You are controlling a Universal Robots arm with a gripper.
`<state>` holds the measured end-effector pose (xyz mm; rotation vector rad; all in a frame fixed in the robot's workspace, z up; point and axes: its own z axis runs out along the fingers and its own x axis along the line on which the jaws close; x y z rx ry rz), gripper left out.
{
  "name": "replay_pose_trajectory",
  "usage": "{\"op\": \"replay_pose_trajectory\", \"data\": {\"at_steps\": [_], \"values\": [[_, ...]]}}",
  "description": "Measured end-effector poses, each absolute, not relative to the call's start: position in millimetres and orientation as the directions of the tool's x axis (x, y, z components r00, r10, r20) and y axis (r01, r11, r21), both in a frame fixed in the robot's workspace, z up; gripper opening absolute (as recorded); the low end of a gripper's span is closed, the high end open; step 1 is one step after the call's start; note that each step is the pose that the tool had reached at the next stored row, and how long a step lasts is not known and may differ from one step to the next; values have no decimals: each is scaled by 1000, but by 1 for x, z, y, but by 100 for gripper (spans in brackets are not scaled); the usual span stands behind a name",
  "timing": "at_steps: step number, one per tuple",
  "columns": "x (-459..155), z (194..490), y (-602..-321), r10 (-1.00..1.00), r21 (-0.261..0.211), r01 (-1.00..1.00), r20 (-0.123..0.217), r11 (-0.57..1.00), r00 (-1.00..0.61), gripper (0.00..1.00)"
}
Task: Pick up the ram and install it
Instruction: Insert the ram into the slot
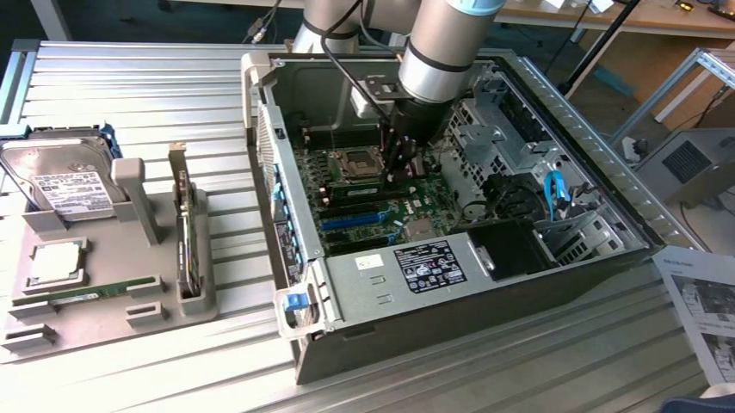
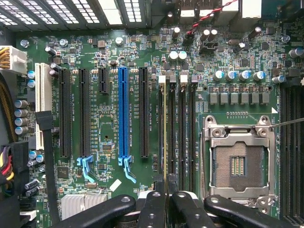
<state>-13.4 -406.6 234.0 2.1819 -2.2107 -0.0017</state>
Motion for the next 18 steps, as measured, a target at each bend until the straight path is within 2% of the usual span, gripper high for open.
{"op": "replay_pose_trajectory", "data": {"at_steps": [18], "values": [[-13,237,-407,-1000,26,-1000,24,9,-8,12]]}}
